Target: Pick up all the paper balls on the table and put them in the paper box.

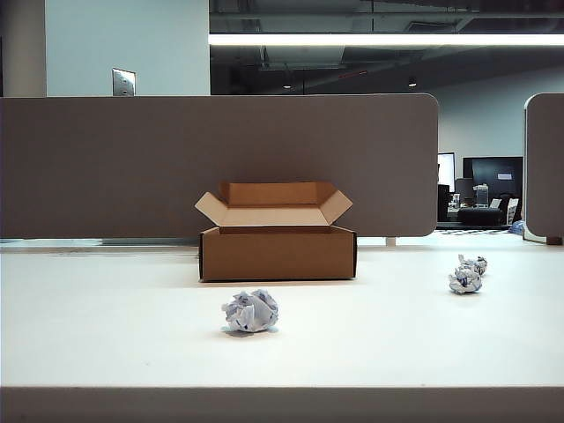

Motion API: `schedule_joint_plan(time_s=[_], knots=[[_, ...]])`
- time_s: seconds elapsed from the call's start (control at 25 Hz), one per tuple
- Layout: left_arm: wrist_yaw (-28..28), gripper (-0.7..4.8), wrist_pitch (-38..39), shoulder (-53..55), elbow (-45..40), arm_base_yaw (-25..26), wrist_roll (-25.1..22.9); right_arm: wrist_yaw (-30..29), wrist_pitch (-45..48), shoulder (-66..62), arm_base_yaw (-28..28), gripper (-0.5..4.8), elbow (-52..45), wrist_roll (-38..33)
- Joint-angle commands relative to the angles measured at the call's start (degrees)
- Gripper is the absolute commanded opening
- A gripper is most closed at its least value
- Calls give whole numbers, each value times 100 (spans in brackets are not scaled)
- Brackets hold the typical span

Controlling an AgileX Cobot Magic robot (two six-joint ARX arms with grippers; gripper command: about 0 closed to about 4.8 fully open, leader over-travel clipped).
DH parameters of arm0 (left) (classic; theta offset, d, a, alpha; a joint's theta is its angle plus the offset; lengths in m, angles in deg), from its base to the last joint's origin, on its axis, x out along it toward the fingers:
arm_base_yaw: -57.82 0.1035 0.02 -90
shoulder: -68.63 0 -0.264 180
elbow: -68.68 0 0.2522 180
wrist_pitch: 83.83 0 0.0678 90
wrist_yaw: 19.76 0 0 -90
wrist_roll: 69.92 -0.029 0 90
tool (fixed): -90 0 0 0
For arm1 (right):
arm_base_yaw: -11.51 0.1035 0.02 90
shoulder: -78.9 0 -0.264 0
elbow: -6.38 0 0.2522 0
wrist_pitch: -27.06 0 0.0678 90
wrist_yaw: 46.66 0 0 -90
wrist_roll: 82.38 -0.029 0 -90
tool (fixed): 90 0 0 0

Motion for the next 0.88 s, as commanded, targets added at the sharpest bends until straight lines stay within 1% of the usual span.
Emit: schedule_joint_plan(time_s=[0.04, 0.2, 0.32, 0.36, 0.4, 0.48, 0.52, 0.56, 0.6, 0.68, 0.76, 0.84, 0.88], knots=[[15, -6, -59, 0, 28, -2, 0, 4, -332, 13, 4, 12, -31, -7], [11, -6, -76, 0, 28, -2, 39, 2, -256, 13, 7, 8, -31, -7], [2, -6, -81, 0, 57, -2, 343, -140, -184, 13, 7, 8, -2, -13], [-26, -6, -74, 0, 153, -2, 389, -251, 61, 13, 7, 8, 0, -210], [-28, -6, 11, 0, 350, -2, 380, -249, 452, 13, 7, 8, 2, -870], [-26, -6, 216, 0, 669, -2, 328, -249, 977, 13, 4, 7, 46, -1692], [-24, -6, 374, 0, 903, -2, 291, -249, 1180, 13, 7, -7, 107, -1991], [-28, -6, 505, 2, 1095, -2, 256, -249, 1364, 11, 7, -7, 223, -2227], [-28, -6, 625, 2, 1285, -2, 256, -249, 1401, 9, 7, -7, 361, -2308], [-52, -6, 793, 59, 1700, -2, 278, -247, 1246, -2, 7, -7, 769, -2339], [-227, -6, 909, 219, 2087, -2, 278, -175, 868, -79, -2, -7, 1209, -2328], [-605, -6, 1001, 518, 2450, -2, 271, -15, 380, -295, -2, -7, 1700, -2225], [-852, -6, 1078, 726, 2658, -2, 249, -13, 98, -503, -2, -7, 2022, -2026]])
